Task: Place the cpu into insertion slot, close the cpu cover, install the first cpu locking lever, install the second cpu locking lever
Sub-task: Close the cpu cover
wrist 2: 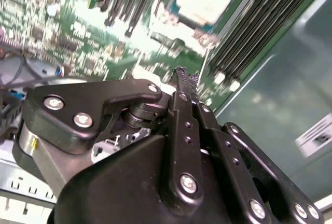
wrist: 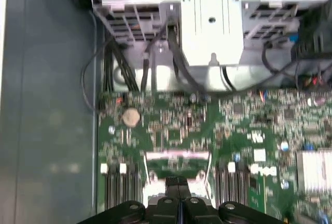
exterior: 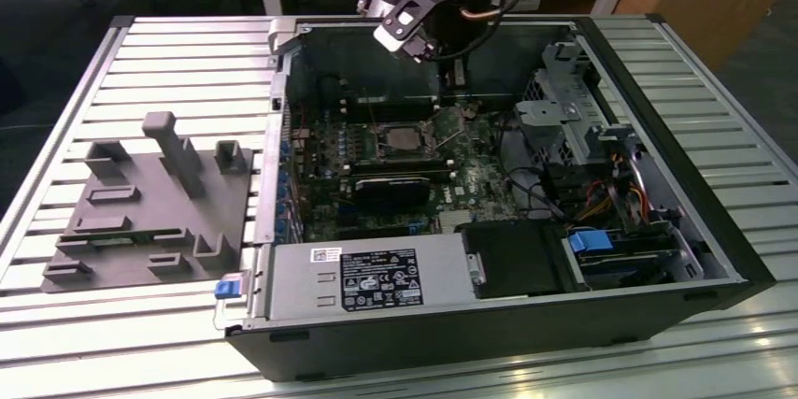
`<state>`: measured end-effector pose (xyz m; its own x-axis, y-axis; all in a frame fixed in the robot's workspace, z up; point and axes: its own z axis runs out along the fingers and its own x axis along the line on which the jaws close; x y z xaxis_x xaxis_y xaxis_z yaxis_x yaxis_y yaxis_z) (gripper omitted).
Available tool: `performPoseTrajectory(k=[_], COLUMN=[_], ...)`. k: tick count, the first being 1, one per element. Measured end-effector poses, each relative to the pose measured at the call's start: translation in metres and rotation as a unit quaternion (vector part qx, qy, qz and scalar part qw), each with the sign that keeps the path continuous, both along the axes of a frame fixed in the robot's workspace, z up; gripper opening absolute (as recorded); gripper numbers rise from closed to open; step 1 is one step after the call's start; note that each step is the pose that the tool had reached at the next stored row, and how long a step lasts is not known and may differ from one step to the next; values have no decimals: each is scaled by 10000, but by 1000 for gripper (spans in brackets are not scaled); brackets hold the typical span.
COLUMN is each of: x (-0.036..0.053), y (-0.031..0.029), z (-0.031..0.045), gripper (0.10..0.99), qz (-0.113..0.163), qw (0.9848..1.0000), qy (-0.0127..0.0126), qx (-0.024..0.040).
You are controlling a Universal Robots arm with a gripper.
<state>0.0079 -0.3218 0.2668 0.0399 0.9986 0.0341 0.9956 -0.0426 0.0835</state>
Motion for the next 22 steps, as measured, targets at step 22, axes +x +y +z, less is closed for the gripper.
performPoseTrajectory(k=[22], x=[458], y=[1], z=[-255], gripper=[106], qz=[-1], qw=[10000], qy=[84], qx=[0])
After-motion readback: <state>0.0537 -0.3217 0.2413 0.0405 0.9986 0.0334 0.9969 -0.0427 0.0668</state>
